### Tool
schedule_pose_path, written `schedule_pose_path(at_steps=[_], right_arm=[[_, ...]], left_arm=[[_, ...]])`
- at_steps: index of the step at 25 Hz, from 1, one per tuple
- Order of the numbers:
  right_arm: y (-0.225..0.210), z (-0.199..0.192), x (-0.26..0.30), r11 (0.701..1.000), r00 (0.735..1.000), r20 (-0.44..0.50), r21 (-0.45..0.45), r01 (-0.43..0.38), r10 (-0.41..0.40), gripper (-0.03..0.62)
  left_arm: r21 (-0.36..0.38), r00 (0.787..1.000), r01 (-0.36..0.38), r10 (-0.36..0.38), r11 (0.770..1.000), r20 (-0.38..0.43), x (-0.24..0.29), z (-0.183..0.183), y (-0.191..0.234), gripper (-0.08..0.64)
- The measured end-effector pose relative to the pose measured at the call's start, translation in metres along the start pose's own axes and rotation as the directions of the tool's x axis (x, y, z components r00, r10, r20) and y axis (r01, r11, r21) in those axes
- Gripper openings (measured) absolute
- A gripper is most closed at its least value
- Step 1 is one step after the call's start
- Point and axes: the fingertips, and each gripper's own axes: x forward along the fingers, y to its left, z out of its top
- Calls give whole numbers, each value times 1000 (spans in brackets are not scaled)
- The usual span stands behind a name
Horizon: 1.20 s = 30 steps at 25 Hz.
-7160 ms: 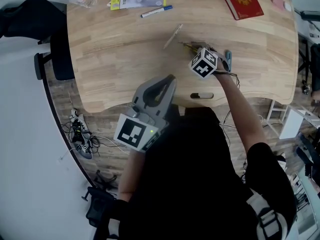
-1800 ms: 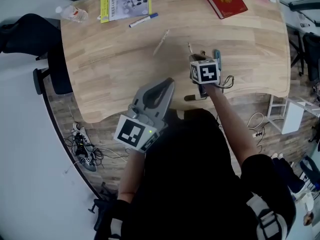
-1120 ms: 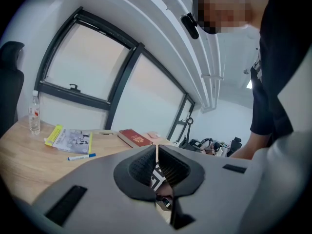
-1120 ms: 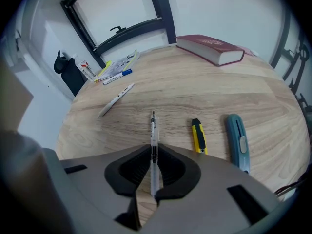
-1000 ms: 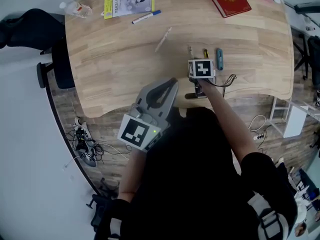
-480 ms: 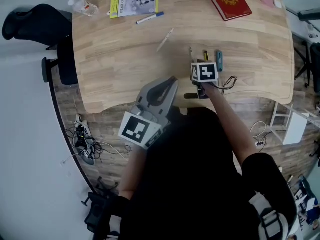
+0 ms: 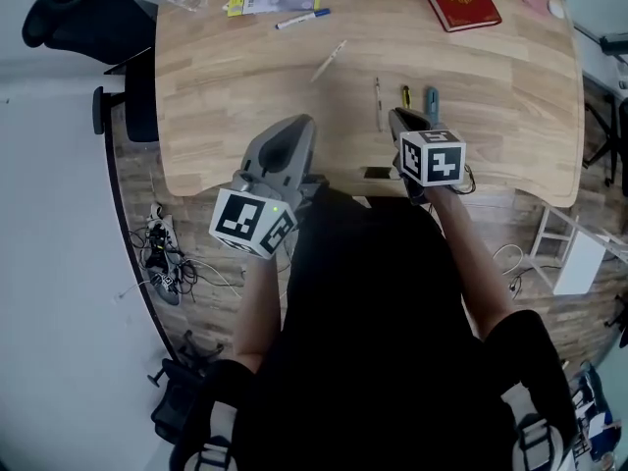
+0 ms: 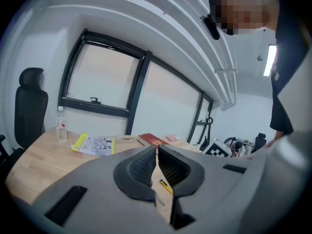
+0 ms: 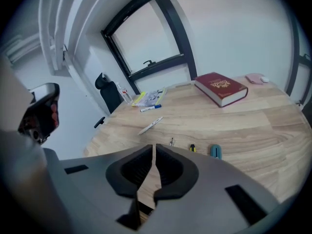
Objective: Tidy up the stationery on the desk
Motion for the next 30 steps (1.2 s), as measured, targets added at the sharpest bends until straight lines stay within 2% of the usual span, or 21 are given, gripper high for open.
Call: schedule_pose_path(at_steps=[4,8,13,16,21,25,30], right_arm=[[14,1,-23,999,999,35,-41,-25,26,21],[22,3,-41,998,995,92,-55,-19,24,21],[37,11,-60,999,987,161,-42,-4,11,20],[47,19,-69,1000,980,200,-7,2,0,21],[74,35,-85,1000,954,300,19,21,-25,21],[91,32,-86,997,949,308,28,68,-73,21],[96,16,-88,989,950,279,90,116,-137,21]], left_arm=[[6,1000,-19,19,1000,11,-6,4,7,41],[4,1000,7,-7,1000,13,-3,6,12,41],[44,996,51,-48,998,-75,10,-4,26,41],[63,986,101,-92,993,-139,23,-11,37,43],[40,966,161,-149,986,-212,54,-39,70,42],[41,941,189,-170,981,-291,86,-72,98,43],[29,911,201,-176,979,-373,124,-105,120,43]])
